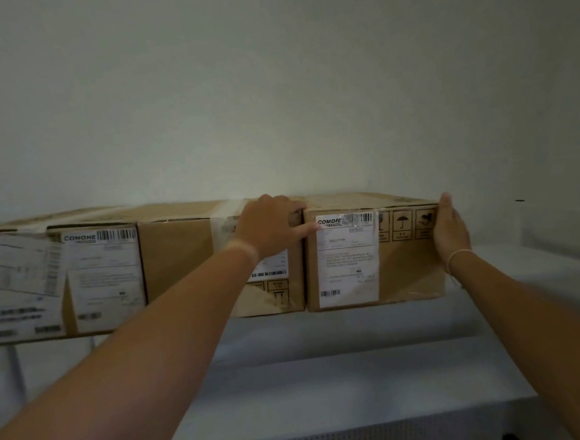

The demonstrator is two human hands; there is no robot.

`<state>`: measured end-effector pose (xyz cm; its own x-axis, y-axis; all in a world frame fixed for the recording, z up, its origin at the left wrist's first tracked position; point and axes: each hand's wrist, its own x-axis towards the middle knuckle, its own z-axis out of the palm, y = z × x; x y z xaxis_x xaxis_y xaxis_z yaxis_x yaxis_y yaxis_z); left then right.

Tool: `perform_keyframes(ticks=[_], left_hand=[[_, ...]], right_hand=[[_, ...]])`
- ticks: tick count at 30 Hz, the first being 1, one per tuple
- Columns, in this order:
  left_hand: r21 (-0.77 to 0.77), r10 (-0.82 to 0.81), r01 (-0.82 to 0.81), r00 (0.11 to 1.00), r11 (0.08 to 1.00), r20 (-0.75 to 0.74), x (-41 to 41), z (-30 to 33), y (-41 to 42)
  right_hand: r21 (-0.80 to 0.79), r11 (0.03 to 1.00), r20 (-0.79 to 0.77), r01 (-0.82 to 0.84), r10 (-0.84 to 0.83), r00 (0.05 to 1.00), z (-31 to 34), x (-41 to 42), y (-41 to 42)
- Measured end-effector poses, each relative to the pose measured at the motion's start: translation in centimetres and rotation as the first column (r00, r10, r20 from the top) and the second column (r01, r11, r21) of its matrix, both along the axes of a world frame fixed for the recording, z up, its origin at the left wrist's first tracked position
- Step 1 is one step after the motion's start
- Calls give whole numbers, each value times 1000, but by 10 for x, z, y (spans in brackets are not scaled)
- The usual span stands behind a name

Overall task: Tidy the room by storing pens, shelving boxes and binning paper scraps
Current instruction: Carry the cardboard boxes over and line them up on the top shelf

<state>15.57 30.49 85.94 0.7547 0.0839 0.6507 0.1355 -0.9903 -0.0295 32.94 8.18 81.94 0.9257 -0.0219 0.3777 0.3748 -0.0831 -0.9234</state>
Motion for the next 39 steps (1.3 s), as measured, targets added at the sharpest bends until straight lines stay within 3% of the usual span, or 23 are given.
perform_keyframes(ticks=[5,9,14,18,21,28,32,39], left_hand=[[138,107,-113,993,984,51,8,-6,0],[119,113,-121,991,986,73,8,-7,-2],[35,29,-34,990,999,136,2,-4,-10],[-74,-127,143,974,987,190,4,3,-40],[-150,-293,318,942,936,165,14,2,-77],[-354,-517,527,846,773,133,40,-22,-193],[-373,-631,615,770,695,93,46,-45,-281],[-501,-826,716,564,486,4,35,-105,-440]], right_hand=[[-38,999,-7,-21,21,1000,0,11,3],[-43,999,-23,-22,21,999,2,14,1],[-7,997,-79,-83,83,993,2,5,-8],[24,998,-113,-61,63,992,-8,-6,-39],[4,1000,-122,-3,3,992,-18,-16,-82],[-85,965,-67,249,-255,965,-36,-58,-226],[-83,917,-106,389,-397,912,-59,-101,-319],[-84,789,-183,609,-613,769,-115,-201,-467]])
